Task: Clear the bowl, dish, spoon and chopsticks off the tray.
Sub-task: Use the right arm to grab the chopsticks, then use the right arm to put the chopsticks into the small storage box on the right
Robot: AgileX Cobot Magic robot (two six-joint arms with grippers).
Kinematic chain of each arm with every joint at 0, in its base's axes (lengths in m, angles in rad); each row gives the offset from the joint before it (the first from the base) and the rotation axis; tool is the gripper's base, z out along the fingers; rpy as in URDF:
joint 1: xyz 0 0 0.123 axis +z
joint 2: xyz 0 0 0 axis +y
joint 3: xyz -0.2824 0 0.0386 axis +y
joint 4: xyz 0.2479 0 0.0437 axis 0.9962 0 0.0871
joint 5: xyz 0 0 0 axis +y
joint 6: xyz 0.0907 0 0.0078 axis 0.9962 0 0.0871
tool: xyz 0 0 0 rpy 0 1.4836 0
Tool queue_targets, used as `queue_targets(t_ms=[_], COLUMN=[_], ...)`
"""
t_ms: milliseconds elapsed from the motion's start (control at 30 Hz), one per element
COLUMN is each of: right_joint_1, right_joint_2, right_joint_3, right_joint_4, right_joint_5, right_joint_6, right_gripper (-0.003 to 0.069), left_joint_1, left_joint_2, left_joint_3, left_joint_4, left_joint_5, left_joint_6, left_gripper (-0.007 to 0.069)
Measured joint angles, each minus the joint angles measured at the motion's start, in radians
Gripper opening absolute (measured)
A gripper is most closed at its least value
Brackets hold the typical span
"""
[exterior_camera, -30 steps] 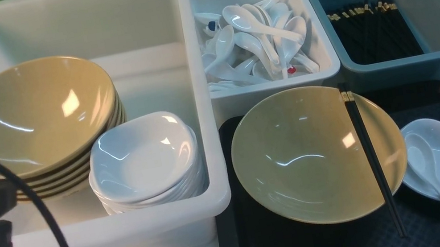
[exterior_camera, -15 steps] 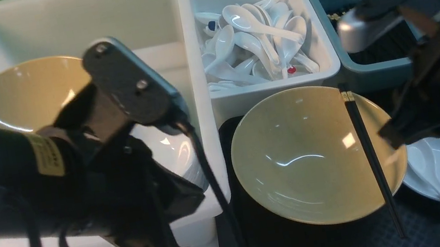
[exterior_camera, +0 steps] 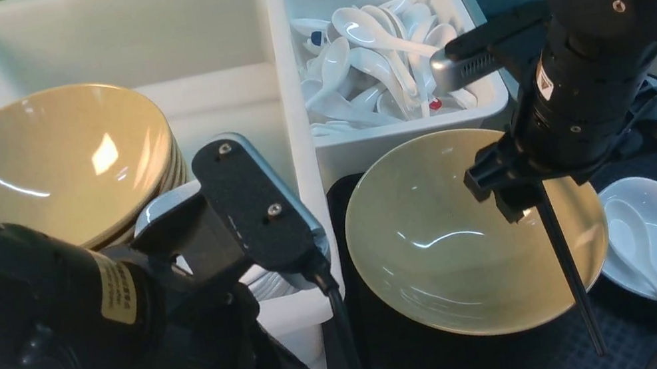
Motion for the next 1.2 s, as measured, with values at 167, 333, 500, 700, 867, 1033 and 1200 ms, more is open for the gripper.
queue_targets(t_ms=[167, 333, 500, 700, 867, 1033, 1200], right_joint_1=[-0.038, -0.043, -0.043, -0.043, -0.047, -0.132, -0.275], right_joint_2=[0.041, 0.105, 0.122, 0.119, 0.067, 0.033, 0.081], right_joint_3=[0.000, 0.000, 0.000, 0.000, -0.024, -0.190, -0.374], right_joint_4=[0.035, 0.061, 0.062, 0.062, 0.064, 0.070, 0.064], right_joint_5=[-0.018, -0.043, -0.046, -0.040, -0.017, -0.007, -0.092], right_joint_6=[0.009, 0.009, 0.009, 0.007, -0.039, -0.118, -0.138], right_gripper=[0.0575, 0.0531, 0.0400, 0.0150, 0.0151, 0.0151, 0.0151], left_joint_1=[0.000, 0.000, 0.000, 0.000, 0.000, 0.000, 0.005], left_joint_2=[0.000, 0.002, 0.005, 0.005, 0.005, 0.006, 0.059], left_joint_3=[0.000, 0.000, 0.000, 0.000, 0.000, 0.000, -0.009], left_joint_4=[0.009, 0.036, 0.038, 0.040, 0.040, 0.040, 0.040], left_joint_5=[-0.002, -0.021, -0.024, -0.024, -0.025, -0.112, -0.364], left_joint_6=[0.000, 0.008, 0.016, 0.019, 0.019, -0.013, -0.132], left_gripper=[-0.0015, -0.0015, -0.0015, -0.0015, -0.0015, -0.0015, -0.0015])
